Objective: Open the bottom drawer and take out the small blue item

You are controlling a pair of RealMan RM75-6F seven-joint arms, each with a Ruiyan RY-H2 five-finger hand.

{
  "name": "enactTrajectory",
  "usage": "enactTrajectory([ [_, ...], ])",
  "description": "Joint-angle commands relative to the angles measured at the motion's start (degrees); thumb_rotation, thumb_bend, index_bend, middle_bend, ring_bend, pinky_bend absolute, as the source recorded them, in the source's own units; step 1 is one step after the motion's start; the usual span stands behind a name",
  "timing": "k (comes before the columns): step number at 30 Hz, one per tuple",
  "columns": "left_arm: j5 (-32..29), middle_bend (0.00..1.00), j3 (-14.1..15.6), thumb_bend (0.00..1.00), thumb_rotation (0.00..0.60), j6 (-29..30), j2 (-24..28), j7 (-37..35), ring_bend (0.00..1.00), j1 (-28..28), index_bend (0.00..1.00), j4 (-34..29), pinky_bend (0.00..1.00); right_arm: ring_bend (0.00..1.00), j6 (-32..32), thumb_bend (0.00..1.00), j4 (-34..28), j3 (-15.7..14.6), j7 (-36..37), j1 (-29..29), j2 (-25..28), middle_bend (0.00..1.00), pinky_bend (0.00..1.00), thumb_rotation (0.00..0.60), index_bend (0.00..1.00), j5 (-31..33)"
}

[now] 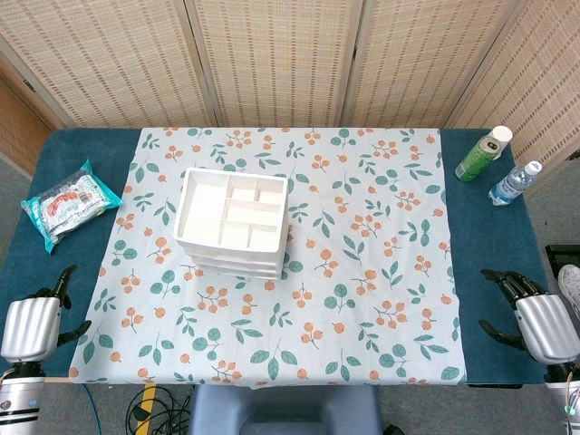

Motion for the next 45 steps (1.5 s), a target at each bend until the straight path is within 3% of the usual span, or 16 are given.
enactTrajectory([
  [1, 0.2, 0.57, -0.2, 0.1, 0.6, -0.2, -0.2, 0.3, 0.5, 0.1, 0.14, 0.4, 0.64, 0.26, 0.4, 0.21, -0.3, 0.2, -0.3, -0.1, 0.0, 0.29, 0.36, 0.6, 0.18, 0.3],
  [11, 2.2, 0.57, -1.7, 0.1, 0.6, -0.6, -1.3, -2.4, 0.5, 0.1, 0.14, 1.5, 0.64, 0.26, 2.0, 0.21, -0.9, 0.6, -0.9, -0.7, 0.2, 0.29, 0.36, 0.6, 0.18, 1.0],
  [14, 2.4, 0.62, -2.6, 0.1, 0.6, -1.8, -2.0, -6.0, 0.59, -0.4, 0.16, 1.5, 0.75, 0.26, 2.7, 0.21, -1.2, 1.1, -1.4, -0.9, 0.2, 0.29, 0.36, 0.6, 0.18, 1.6],
  [17, 1.6, 0.72, -3.2, 0.11, 0.6, -6.1, -1.8, -14.3, 0.75, -1.7, 0.2, -0.6, 0.91, 0.26, 3.2, 0.21, -1.6, 1.6, -2.0, -0.9, 0.6, 0.29, 0.36, 0.6, 0.18, 1.9],
  [21, 1.5, 0.83, -3.2, 0.16, 0.6, -12.6, -1.5, -20.0, 0.85, -4.3, 0.24, -1.7, 1.0, 0.26, 3.7, 0.21, -2.2, 2.1, -2.7, -0.7, 1.0, 0.29, 0.36, 0.6, 0.18, 1.8],
  [28, 0.3, 0.9, -2.8, 0.24, 0.6, -24.8, -3.6, -25.6, 0.91, -9.9, 0.21, -3.1, 1.0, 0.26, 3.7, 0.21, -2.9, 2.2, -3.3, -0.7, 1.5, 0.29, 0.36, 0.6, 0.18, 2.2],
  [33, -3.7, 0.92, -4.1, 0.34, 0.6, -34.5, -4.8, -30.9, 0.94, -14.6, 0.08, -3.3, 1.0, 0.26, 3.7, 0.21, -2.8, 2.2, -3.2, -0.8, 1.4, 0.29, 0.36, 0.6, 0.18, 2.3],
  [45, -15.3, 0.96, -7.4, 0.38, 0.6, -51.8, -9.7, -37.9, 0.99, -24.1, 0.0, -1.2, 1.0, 0.26, 3.3, 0.21, -2.0, 2.1, -2.5, -0.7, 0.6, 0.29, 0.36, 0.6, 0.18, 2.9],
])
